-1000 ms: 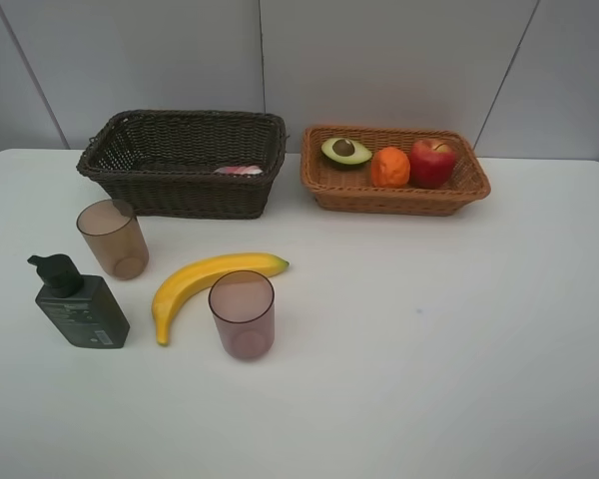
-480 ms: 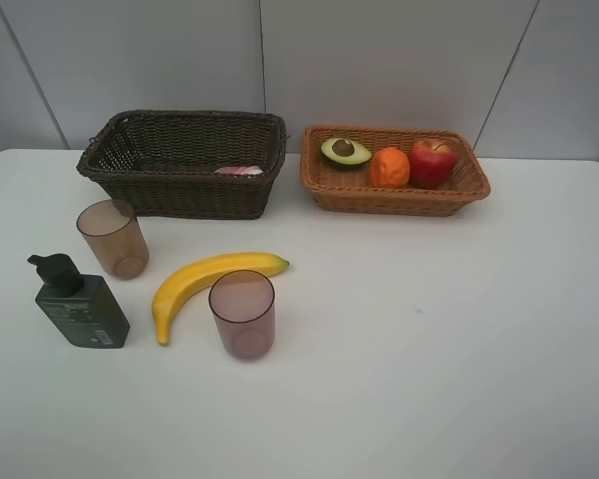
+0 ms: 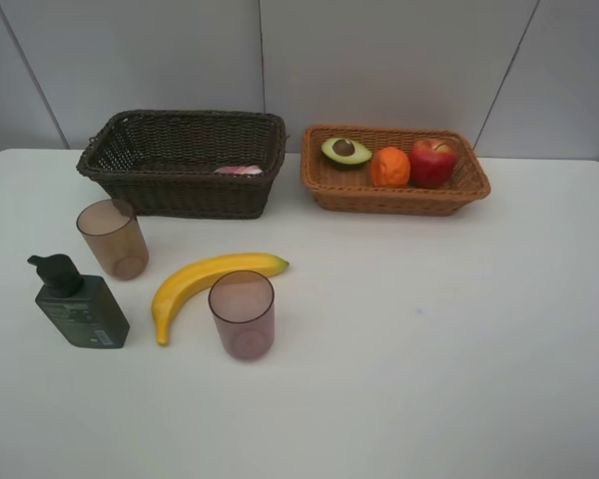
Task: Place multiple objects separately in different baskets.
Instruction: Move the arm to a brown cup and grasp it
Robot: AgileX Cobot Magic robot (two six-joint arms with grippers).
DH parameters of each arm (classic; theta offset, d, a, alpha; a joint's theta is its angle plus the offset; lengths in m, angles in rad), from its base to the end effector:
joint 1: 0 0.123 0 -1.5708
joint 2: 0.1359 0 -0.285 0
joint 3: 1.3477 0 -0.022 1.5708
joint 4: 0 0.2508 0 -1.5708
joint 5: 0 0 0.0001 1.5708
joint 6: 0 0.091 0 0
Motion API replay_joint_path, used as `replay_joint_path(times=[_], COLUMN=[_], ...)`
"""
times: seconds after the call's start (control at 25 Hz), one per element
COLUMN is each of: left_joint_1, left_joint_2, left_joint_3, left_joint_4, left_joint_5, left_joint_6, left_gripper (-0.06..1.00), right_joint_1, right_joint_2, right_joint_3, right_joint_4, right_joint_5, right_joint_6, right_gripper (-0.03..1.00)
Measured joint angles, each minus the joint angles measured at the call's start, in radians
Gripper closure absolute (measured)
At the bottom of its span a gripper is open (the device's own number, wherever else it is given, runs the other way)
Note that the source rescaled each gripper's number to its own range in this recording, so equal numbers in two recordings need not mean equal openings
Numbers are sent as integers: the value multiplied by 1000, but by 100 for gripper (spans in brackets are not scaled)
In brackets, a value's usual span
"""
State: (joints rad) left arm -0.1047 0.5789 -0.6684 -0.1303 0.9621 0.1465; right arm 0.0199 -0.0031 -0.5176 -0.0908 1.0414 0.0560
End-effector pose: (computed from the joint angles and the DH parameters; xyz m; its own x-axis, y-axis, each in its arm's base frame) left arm 0.0904 -0.0193 0.3118 -0.6858 0.1437 -0.7135 0.2289 0.9732 -0.0240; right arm -0.0067 -0.0073 0.2840 -0.4178 0.0017 -0.9085 0.0554 0.9982 -0.0236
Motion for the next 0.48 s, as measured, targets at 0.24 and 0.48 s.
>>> replay_joint_path(times=[0.24,0.48], left_joint_1=[0,0], left_joint_2=[187,400], left_joint_3=[-99,-199], left_joint_4=[-29,-64], left_joint_5=[-11,-13], left_joint_6=[3,25], left_gripper=[-6,-6], right_joint_1=[0,0], right_joint_2=[0,0], right_joint_3=[0,0], right_joint_4=[0,0], right_joint_5=[0,0], right_joint_6=[0,0], right_gripper=[-2,-2])
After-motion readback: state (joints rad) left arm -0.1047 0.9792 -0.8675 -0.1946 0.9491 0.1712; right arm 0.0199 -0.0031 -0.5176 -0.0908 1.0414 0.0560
